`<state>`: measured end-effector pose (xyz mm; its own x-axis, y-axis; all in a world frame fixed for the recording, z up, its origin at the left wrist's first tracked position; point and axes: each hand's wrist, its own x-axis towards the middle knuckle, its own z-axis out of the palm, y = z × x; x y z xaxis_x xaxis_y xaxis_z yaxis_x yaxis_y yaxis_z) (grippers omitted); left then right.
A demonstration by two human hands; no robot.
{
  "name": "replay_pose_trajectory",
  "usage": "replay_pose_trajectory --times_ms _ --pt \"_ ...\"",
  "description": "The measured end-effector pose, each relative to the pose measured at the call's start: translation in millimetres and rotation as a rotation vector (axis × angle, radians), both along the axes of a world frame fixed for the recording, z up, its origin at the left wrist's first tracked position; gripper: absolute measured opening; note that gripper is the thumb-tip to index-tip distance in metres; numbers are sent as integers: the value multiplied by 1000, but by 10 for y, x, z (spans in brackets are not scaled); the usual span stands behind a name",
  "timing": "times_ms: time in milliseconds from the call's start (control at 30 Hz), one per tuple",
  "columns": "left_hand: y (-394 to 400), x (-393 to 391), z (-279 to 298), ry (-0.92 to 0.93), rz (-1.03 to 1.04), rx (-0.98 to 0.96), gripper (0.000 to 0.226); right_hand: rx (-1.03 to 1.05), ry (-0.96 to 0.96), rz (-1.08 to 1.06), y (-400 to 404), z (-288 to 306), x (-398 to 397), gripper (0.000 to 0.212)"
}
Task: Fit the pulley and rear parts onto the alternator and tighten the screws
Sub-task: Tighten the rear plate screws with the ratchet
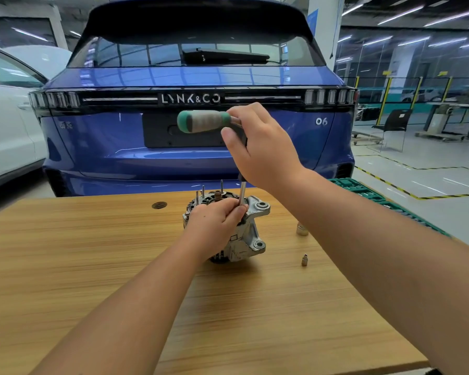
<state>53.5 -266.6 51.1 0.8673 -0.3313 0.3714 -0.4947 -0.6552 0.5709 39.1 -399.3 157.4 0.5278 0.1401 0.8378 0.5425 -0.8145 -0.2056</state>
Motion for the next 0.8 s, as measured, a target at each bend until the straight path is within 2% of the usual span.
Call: replay_pose_trajectory --times_ms 233,433,567,633,700,733,800 --pt "-8 -34 5 26 0 -26 28 -76 85 128 23 23 -6 50" --pt "-8 -55 18 23 -3 -32 30 -225 130 112 11 169 -11 44" --pt "-21 -80 32 33 -1 -29 29 -386 159 12 17 414 -36 34" --pt "-24 -91 39 35 -1 -26 29 -419 280 -80 53 546 -3 42" --pt "-23 -99 35 35 -3 -24 28 -386 443 -182 80 690 14 40" --pt "-24 -103 34 36 -2 -25 28 -322 537 -200 82 756 15 35" --pt "-27 -107 34 35 -4 -16 26 -69 766 -122 61 825 -22 27"
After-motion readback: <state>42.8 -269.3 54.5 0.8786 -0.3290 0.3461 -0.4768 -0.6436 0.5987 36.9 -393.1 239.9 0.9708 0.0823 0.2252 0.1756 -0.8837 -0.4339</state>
